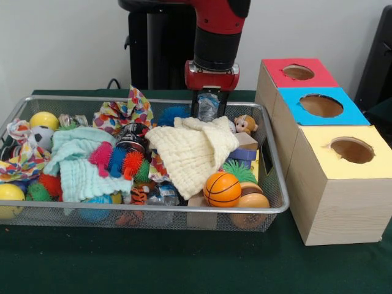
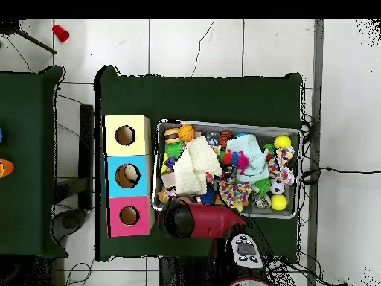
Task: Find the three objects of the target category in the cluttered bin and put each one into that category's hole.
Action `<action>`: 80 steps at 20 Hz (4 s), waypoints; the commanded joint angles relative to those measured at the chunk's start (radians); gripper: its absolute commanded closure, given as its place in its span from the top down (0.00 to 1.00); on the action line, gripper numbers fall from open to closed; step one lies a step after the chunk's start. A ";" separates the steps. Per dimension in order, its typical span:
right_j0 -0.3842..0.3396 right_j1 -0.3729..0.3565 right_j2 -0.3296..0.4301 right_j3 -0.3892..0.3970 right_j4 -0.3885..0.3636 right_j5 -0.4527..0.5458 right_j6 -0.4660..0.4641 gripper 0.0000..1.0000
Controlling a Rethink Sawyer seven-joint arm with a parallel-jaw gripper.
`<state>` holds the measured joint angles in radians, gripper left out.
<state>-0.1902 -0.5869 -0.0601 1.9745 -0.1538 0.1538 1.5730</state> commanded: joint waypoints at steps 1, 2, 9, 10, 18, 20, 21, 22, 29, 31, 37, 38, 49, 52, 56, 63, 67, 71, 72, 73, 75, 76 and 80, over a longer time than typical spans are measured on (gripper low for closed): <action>-0.008 0.051 0.048 0.120 0.000 0.031 0.170 1.00; -0.010 0.053 0.055 0.126 0.002 0.025 0.172 1.00; 0.001 0.127 0.029 0.092 -0.007 -0.028 0.174 1.00; 0.003 0.140 0.024 0.088 -0.008 -0.036 0.176 1.00; 0.024 0.232 0.003 0.035 0.016 -0.092 0.186 1.00; 0.029 0.236 0.004 0.039 0.019 -0.101 0.187 1.00; 0.034 0.243 0.002 0.032 0.023 -0.100 0.186 1.00; 0.038 0.245 0.000 0.030 0.025 -0.103 0.188 1.00; 0.052 0.262 -0.010 0.021 0.037 -0.112 0.180 0.00; 0.054 0.259 -0.008 0.020 0.039 -0.106 0.172 0.00; 0.085 0.224 -0.010 0.041 0.066 -0.114 0.196 0.00; 0.095 0.211 -0.013 0.046 0.071 -0.106 0.197 0.00; 0.139 -0.002 -0.016 0.088 0.125 0.063 0.183 0.00; 0.175 -0.057 -0.047 0.081 0.145 0.102 0.194 0.00; 0.251 -0.127 -0.139 0.040 0.166 0.202 0.206 0.00; 0.312 -0.191 -0.200 -0.006 0.210 0.266 0.249 0.00; 0.343 -0.206 -0.220 -0.060 0.230 0.355 0.257 0.00; 0.347 -0.196 -0.220 -0.043 0.243 0.336 0.263 0.00; 0.347 -0.188 -0.220 -0.032 0.246 0.319 0.266 0.00; 0.338 -0.173 -0.215 -0.011 0.250 0.290 0.266 0.00; 0.314 -0.155 -0.205 0.007 0.246 0.260 0.245 0.00; 0.303 -0.152 -0.200 0.014 0.244 0.249 0.232 0.00; 0.308 -0.130 -0.229 0.014 0.246 0.240 0.249 1.00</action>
<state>0.1482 -0.7629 -0.2921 2.0027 0.0484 0.4035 1.5740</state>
